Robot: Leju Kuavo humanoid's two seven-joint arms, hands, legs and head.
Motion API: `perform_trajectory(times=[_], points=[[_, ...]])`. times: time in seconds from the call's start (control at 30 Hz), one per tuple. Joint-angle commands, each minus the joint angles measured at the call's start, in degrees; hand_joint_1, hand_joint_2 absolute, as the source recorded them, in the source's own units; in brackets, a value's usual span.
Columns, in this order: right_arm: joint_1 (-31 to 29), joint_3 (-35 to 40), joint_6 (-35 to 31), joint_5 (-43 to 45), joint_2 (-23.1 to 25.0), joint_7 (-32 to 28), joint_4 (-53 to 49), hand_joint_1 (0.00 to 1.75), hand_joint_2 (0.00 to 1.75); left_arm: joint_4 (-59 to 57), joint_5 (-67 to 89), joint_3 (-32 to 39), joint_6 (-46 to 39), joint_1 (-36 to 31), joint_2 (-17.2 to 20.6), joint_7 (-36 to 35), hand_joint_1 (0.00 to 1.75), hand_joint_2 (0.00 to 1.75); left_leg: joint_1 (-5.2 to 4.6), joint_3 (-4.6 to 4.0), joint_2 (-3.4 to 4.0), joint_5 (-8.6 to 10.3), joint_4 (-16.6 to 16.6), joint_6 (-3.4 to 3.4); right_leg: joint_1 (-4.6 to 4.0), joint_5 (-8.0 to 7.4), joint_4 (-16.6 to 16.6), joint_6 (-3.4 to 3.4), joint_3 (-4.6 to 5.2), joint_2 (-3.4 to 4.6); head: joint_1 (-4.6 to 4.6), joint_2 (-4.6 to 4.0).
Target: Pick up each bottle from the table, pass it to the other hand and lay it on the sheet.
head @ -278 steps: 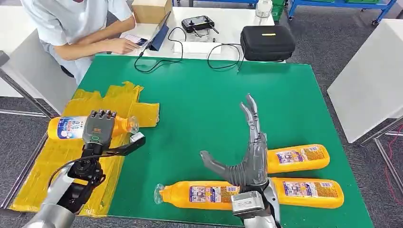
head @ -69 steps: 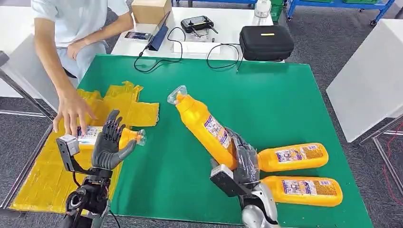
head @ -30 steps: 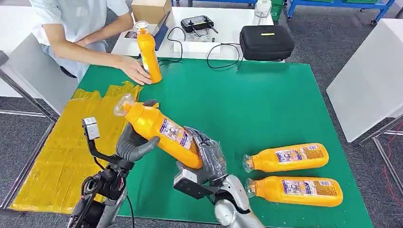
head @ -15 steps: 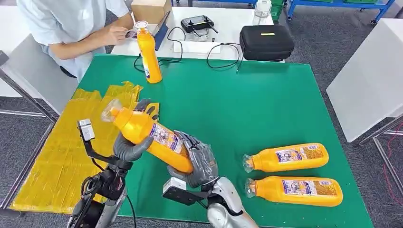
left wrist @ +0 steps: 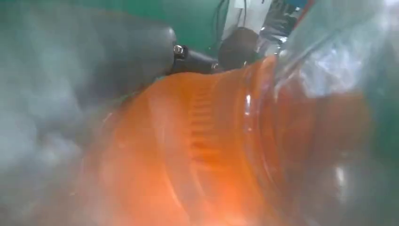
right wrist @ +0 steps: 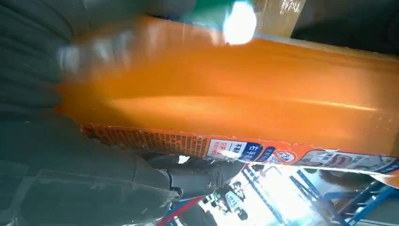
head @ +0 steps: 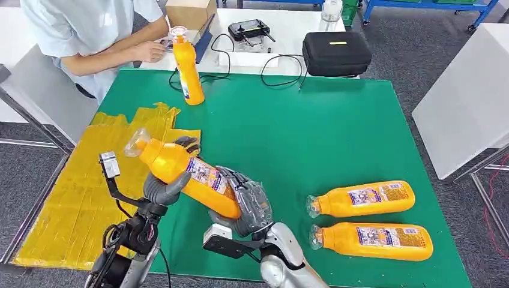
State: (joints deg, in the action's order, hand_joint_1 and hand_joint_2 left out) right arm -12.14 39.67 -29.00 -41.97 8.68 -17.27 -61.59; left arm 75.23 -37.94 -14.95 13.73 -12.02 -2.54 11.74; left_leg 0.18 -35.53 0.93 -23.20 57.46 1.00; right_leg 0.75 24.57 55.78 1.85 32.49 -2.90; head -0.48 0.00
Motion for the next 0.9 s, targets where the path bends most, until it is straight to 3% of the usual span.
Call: perform_trajectory(times=[0.03, 0.4, 0.43, 0.47, 0.5, 0.57, 0.6, 0.67, 0.77, 0.83, 0.9], points=[[-0.41, 5.26, -0.14, -0.72, -1.29, -0.69, 3.17, 1.75, 1.75, -3.84, -0.69, 0.61, -1.67, -2.97, -1.79, 0.02, 1.75, 1.75, 0.04, 0.09, -0.14, -0.01, -0.02, -0.03, -0.02, 0.04, -0.05, -0.04, -0.15, 0.04, 0.00, 0.00], [0.07, 3.84, -1.05, -0.76, -1.87, -0.08, 1.45, 1.75, 1.75, -2.90, -0.03, 1.11, -2.97, -2.68, -1.57, 0.87, 1.75, 1.75, 0.08, 0.15, -0.18, -0.05, -0.02, -0.05, -0.05, 0.07, -0.08, -0.07, -0.24, 0.10, 0.00, 0.00], [0.41, 2.82, -1.48, -0.03, -2.02, -0.08, 0.44, 1.55, 1.75, -2.35, 0.96, 1.32, -3.71, -2.65, -1.43, 1.52, 1.75, 1.75, 0.07, 0.11, -0.16, -0.04, -0.02, -0.05, -0.05, 0.05, -0.07, -0.06, -0.20, 0.08, 0.00, 0.00], [0.86, 2.01, -1.29, 1.51, -2.24, -0.89, -0.80, 0.16, 1.75, -1.84, 1.48, 1.62, -4.34, -2.57, -1.38, 1.88, 1.75, 1.75, 0.07, 0.09, -0.17, -0.04, 0.00, -0.05, -0.04, 0.05, -0.05, -0.06, -0.18, 0.07, 0.00, 0.00], [1.31, 1.11, -0.82, 3.22, -2.49, -1.46, -2.26, 0.00, 1.75, -1.26, 2.17, 1.82, -4.97, -2.50, -1.16, 2.26, 1.75, 1.75, 0.07, 0.09, -0.17, -0.05, 0.02, -0.05, -0.05, 0.06, -0.05, -0.06, -0.18, 0.09, 0.00, 0.00], [2.49, -0.61, 1.27, 7.27, -3.29, -2.54, -5.91, 0.00, 1.75, 0.20, 9.32, 1.30, -9.19, -2.53, -0.07, 6.09, 1.75, 1.75, 0.08, 0.10, -0.19, -0.07, 0.04, -0.05, -0.05, 0.09, -0.03, -0.07, -0.20, 0.10, 0.00, 0.00], [4.24, -2.77, 3.63, 11.76, -4.22, -3.54, -9.97, 0.00, 1.75, 1.72, 20.98, 0.74, -18.79, -2.88, 0.39, 10.19, 1.75, 1.75, 0.06, 0.02, -0.18, -0.04, 0.05, -0.04, -0.04, 0.07, 0.00, -0.06, -0.11, 0.05, 0.00, 0.00], [6.74, -5.74, 4.63, 15.36, -5.05, -4.66, -14.65, 0.00, 1.75, 3.25, 32.95, 0.14, -28.74, -3.07, 0.85, 12.46, 1.75, 1.75, 0.05, -0.03, -0.30, -0.06, 0.09, -0.04, -0.03, 0.10, 0.05, -0.06, -0.10, 0.02, -0.02, 0.00], [9.64, -10.06, 5.21, 18.67, -5.07, -5.76, -19.89, 0.00, 1.75, 3.11, 53.68, -1.17, -41.97, -3.46, 2.47, 9.94, 1.75, 1.75, 0.03, -0.08, -0.19, 0.00, 0.03, -0.02, -0.02, 0.03, 0.00, -0.03, -0.01, -0.01, 0.13, 0.00], [11.05, -13.14, 5.98, 19.93, -4.75, -6.15, -24.27, 0.00, 1.75, 0.35, 69.38, -1.41, -44.19, -4.72, 4.12, 4.67, 1.75, 1.75, 0.02, 0.00, -0.23, -0.02, 0.02, -0.06, 0.00, 0.08, 0.03, -0.07, -0.09, 0.02, 0.00, 0.00], [11.18, -13.53, 6.70, 20.05, -4.85, -5.83, -25.32, 0.00, 1.75, 0.09, 69.72, -0.81, -44.01, -4.89, 3.83, 4.58, 1.75, 1.75, 0.07, -0.04, -0.45, -0.02, 0.09, -0.05, -0.04, 0.11, 0.04, -0.07, -0.10, -0.15, 0.07, 0.00]])
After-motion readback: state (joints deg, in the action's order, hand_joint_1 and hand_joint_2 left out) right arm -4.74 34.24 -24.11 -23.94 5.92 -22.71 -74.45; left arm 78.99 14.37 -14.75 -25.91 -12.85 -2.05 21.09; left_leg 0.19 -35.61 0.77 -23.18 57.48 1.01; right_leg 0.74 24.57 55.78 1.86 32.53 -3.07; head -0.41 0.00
